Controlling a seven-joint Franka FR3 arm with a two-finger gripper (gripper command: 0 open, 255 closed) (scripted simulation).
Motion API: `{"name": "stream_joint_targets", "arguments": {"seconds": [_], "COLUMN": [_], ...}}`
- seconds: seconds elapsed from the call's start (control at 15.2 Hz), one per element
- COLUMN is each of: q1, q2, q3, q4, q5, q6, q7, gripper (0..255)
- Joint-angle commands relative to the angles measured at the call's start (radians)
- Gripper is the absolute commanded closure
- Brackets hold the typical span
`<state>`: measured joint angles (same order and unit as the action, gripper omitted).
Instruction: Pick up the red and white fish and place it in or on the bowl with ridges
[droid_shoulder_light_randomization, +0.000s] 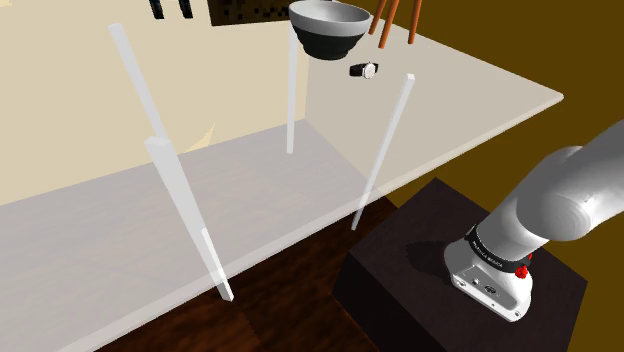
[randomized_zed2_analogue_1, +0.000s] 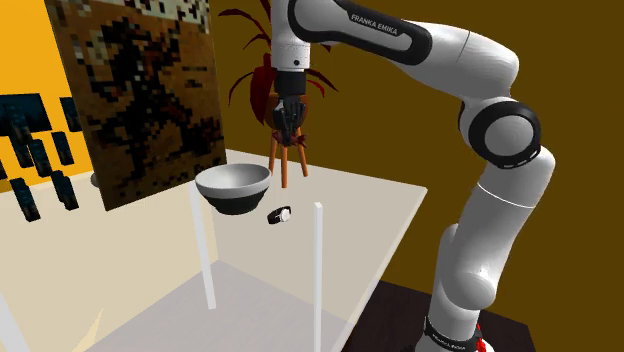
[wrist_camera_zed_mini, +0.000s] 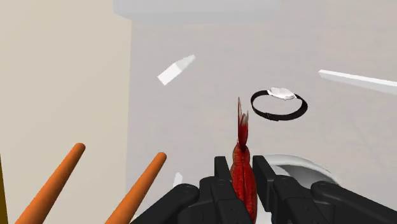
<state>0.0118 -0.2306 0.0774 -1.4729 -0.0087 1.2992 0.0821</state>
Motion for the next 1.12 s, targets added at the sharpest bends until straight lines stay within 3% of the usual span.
{"name": "stream_joint_targets", "arguments": {"seconds": [0.0,0.4,0.53,0.59,0.73,1.06], "q1": [0.007,0.048,0.077,0.109,0.09,0.068], "q2": [0.08,0.37,0.511,0.646,0.553,0.446], "q3": [0.016,0.062,0.074,0.076,0.073,0.073], "q4": [0.085,0.444,0.651,0.869,0.682,0.44], "q5": [-0.005,-0.046,-0.074,-0.102,-0.08,-0.059], "q6": [-0.005,-0.078,-0.145,-0.23,-0.135,0.001], "q7": [0.022,0.092,0.112,0.119,0.121,0.121], "gripper": [255,255,255,255,255,255]}}
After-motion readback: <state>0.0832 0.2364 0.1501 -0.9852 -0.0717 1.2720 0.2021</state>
